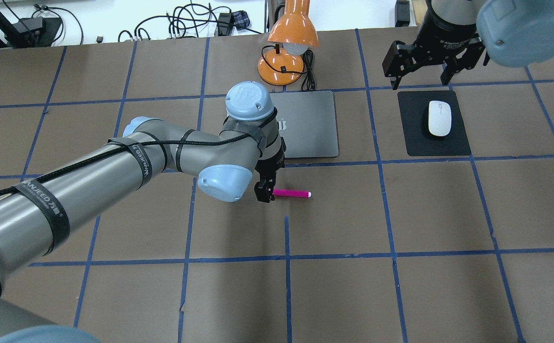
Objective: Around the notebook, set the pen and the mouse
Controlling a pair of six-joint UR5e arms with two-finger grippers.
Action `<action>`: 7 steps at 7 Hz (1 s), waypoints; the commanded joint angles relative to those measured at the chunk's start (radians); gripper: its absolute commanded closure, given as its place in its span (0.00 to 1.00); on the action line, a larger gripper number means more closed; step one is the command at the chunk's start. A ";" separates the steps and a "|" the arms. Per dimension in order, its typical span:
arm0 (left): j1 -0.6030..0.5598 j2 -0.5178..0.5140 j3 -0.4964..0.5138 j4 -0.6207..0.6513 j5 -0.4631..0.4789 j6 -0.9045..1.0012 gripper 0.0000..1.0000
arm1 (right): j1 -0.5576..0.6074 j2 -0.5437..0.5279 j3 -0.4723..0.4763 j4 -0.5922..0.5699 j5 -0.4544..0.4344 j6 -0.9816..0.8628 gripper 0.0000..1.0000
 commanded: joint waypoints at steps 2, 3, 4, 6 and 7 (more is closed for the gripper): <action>0.104 0.067 0.019 -0.054 -0.063 0.369 0.00 | 0.000 0.000 0.001 -0.002 0.008 0.008 0.00; 0.138 0.100 0.030 -0.102 -0.052 0.561 0.00 | 0.002 -0.011 -0.001 -0.001 0.003 0.014 0.00; 0.192 0.126 0.047 -0.167 -0.050 0.742 0.00 | 0.009 -0.018 0.002 0.004 -0.009 0.017 0.00; 0.266 0.179 0.061 -0.249 -0.055 1.062 0.00 | 0.015 -0.032 0.001 0.007 0.005 0.017 0.00; 0.276 0.213 0.062 -0.273 -0.046 1.201 0.00 | 0.015 -0.047 0.011 0.013 -0.004 0.016 0.00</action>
